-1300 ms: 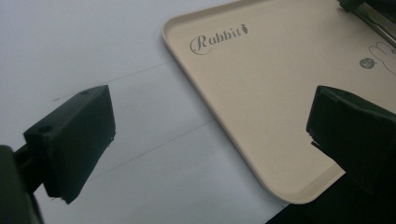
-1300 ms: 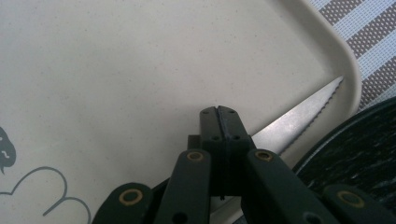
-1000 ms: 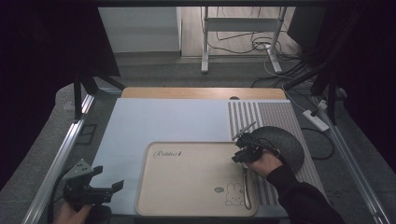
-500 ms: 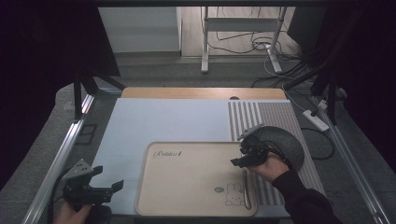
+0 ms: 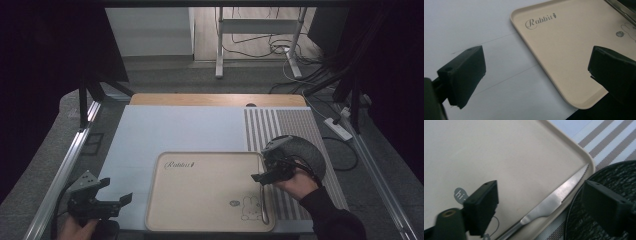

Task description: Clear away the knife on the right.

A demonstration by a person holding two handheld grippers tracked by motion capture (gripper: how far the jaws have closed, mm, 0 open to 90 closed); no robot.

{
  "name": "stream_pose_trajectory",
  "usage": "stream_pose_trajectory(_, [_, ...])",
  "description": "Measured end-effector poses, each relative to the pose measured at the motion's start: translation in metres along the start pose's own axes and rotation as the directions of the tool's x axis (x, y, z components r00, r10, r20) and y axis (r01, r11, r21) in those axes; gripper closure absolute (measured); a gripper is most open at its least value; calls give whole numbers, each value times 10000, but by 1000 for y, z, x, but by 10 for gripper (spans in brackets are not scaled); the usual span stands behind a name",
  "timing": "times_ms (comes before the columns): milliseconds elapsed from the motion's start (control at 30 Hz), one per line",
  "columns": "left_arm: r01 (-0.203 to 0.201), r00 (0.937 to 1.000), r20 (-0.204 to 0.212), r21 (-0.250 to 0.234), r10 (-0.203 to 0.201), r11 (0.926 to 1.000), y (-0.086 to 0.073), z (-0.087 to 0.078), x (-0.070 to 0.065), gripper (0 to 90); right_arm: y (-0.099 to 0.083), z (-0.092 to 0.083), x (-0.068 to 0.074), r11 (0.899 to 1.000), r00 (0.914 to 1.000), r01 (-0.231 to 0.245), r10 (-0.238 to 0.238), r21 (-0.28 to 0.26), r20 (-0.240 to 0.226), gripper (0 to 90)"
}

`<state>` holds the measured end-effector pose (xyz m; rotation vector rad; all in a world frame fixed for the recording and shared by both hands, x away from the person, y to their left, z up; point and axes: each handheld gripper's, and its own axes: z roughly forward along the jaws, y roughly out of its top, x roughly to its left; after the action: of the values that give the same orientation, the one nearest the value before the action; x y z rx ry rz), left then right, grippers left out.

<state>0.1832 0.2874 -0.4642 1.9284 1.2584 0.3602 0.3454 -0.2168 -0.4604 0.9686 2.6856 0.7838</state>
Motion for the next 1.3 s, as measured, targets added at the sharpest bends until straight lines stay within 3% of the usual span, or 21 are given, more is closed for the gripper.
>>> stream_pose_trajectory(167, [-2,10000,-1,-1,2,10000,0,0,0,26,-6,-4,0,9995,9998,-136,140,-290,150,22])
stream_pose_trajectory(333, [27,10000,33,-22,-27,10000,0,0,0,25,-13,-13,-1,9971,9985,-279,311,-707,447,2])
stream_pose_trajectory(567, [47,10000,74,-44,-46,10000,0,-1,1,25,-30,-26,-4,9916,9944,-792,859,-1026,623,0])
stream_pose_trajectory(967, [85,9999,98,-61,-84,9999,-1,-1,1,24,-61,-51,-4,9758,9844,-1251,1446,-1793,1002,0])
stream_pose_trajectory(1300, [115,9999,121,-54,-115,9999,-1,-1,2,23,-87,-68,-3,9678,9745,-1547,1825,-1986,1306,0])
